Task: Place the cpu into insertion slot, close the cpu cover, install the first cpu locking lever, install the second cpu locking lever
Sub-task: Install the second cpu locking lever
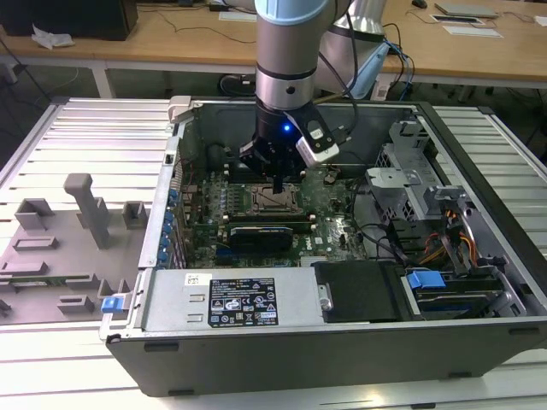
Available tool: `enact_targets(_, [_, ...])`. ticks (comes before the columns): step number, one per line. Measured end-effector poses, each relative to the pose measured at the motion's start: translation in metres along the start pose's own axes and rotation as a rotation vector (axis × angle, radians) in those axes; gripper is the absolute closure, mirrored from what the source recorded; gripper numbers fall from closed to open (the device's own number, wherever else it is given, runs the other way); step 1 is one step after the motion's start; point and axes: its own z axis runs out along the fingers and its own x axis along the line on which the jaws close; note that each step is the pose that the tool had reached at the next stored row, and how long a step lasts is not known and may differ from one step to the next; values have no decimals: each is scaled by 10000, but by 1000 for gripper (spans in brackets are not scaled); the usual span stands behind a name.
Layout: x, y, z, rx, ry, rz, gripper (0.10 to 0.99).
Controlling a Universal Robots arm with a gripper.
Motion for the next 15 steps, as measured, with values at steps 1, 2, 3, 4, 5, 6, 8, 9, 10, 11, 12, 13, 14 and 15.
enact_targets(1, [0, 0, -6, 1, 1, 0, 980])
enact_targets(2, [-1, 1, -19, -2, -1, 0, 980])
enact_targets(3, [-1, 1, -19, -3, -2, 0, 980])
enact_targets(4, [-1, 1, -19, -3, -2, 0, 980])
enact_targets(5, [-1, 0, -19, -3, -2, 0, 980])
enact_targets(6, [-1, -7, -20, -1, -1, -2, 980])
enact_targets(8, [2, -46, -22, -1, -1, -1, 980])
enact_targets(9, [9, -100, -24, -2, -2, 0, 980])
enact_targets(10, [11, -133, -27, -2, -1, 0, 980])
enact_targets(11, [12, -138, -35, 0, -1, 2, 980])
enact_targets(12, [12, -143, -42, -2, -1, 0, 980])
enact_targets(13, [13, -156, -47, -1, -1, -1, 980])
enact_targets(14, [14, -163, -48, -2, -2, 0, 980])
enact_targets(15, [17, -180, -49, -3, -2, 1, 980])
